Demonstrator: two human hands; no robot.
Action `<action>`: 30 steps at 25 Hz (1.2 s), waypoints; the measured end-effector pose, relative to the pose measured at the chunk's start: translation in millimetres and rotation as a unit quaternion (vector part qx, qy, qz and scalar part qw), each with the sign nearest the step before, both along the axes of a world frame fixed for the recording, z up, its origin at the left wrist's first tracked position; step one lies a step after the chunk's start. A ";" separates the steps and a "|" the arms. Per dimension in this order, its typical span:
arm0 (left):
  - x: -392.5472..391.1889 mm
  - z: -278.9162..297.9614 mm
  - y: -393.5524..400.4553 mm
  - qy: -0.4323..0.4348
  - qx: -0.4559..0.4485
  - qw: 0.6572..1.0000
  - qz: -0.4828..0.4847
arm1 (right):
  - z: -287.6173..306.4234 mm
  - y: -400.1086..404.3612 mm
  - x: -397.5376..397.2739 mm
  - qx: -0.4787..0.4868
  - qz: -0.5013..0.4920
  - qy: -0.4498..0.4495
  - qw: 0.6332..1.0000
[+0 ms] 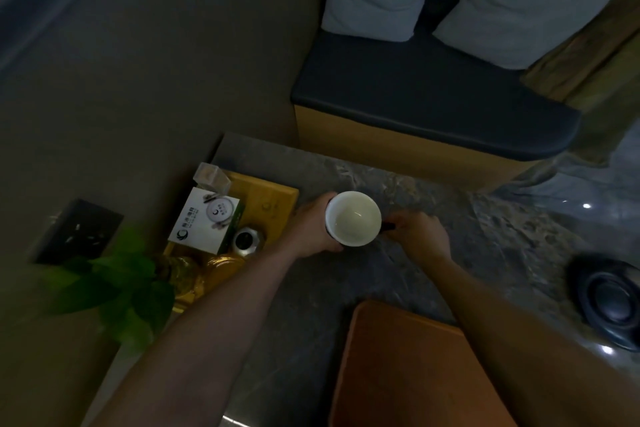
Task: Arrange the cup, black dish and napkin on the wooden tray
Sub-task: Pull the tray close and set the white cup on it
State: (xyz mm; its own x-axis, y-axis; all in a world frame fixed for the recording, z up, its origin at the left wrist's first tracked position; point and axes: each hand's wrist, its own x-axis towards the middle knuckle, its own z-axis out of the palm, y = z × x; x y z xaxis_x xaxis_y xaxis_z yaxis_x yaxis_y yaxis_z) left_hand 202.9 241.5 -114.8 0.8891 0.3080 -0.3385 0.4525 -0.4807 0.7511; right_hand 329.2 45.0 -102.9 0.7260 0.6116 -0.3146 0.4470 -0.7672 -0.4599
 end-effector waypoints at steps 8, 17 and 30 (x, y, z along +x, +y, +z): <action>-21.8 24.9 -15.8 0.027 -0.066 0.996 -0.051 | 12.1 -38.0 -40.8 0.028 0.000 0.011 1.000; -68.0 27.1 -70.8 0.037 -0.160 0.983 -0.081 | 35.2 -107.9 -122.8 0.047 -0.046 0.008 0.998; -87.9 15.6 -111.3 0.051 -0.134 0.981 -0.133 | 7.6 -148.0 -191.9 0.055 -0.145 0.013 0.988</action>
State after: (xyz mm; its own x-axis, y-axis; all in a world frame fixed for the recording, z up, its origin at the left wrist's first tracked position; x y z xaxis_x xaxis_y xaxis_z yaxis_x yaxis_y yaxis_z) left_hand 115.0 130.2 -99.2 0.8828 -0.0424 -0.4679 0.4183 -0.3825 0.8238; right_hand 137.3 -103.0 -95.3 0.8680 0.4105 -0.2795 0.2024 -0.8064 -0.5556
